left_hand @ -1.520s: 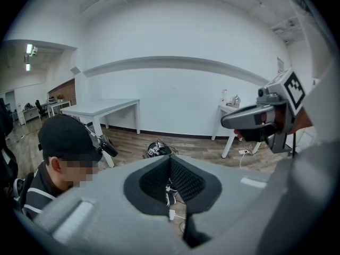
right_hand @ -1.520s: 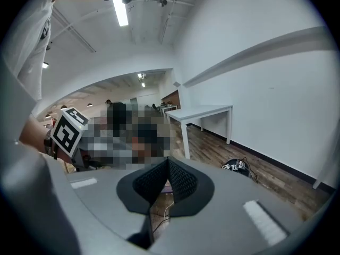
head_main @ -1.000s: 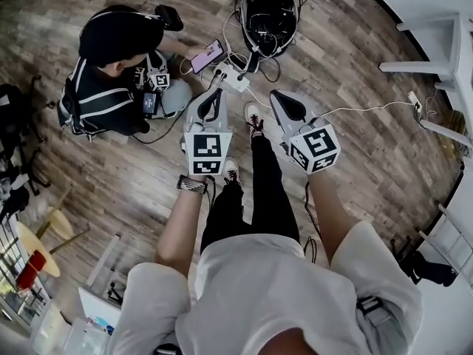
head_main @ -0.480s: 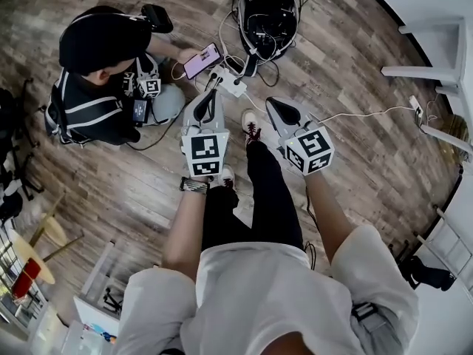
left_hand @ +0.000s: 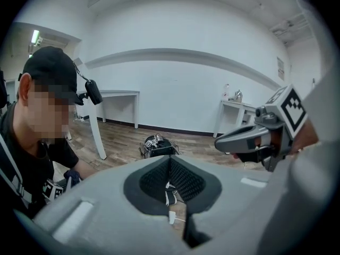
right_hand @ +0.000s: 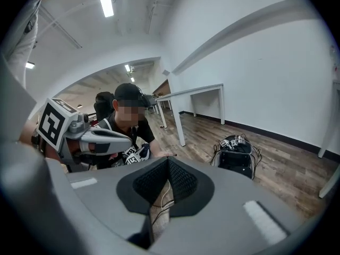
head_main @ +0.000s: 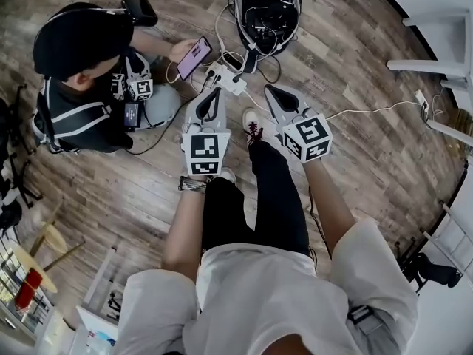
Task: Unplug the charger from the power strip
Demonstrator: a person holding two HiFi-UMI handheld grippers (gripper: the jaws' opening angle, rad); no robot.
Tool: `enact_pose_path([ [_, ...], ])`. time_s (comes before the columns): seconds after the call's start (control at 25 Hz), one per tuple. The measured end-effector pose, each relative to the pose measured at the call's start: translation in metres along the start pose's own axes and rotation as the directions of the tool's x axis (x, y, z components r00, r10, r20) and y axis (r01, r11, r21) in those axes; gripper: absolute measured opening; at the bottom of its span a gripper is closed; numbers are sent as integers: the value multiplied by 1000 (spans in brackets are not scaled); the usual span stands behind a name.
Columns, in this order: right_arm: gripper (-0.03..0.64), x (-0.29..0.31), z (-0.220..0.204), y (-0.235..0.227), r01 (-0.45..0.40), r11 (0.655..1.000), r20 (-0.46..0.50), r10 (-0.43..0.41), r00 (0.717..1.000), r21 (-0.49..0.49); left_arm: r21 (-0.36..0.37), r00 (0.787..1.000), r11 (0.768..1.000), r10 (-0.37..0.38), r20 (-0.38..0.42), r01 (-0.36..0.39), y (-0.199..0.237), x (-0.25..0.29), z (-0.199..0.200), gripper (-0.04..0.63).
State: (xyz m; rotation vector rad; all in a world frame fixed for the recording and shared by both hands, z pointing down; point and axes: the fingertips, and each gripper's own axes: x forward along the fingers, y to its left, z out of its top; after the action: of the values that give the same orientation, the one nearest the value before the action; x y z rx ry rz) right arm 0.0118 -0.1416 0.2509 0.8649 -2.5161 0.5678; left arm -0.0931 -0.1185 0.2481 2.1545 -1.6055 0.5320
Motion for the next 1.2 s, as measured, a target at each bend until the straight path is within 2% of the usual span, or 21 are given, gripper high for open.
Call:
enact_pose_path([
  [0.4,2,31,-60,-22,20,999,-17,-20,1000,35,9,999,999,-35,-15,35,2,35,-55,6],
  [0.88,3,81,-135,-56,27,999,-14,-26,1000,43,11,1000,1000,0,-15,0,18,93,-136,23],
  [1.2,3,111,-191,-74,3,998,-29,-1,1000,68,29,999,1000,-11,-44,12,6,126,-193,37],
])
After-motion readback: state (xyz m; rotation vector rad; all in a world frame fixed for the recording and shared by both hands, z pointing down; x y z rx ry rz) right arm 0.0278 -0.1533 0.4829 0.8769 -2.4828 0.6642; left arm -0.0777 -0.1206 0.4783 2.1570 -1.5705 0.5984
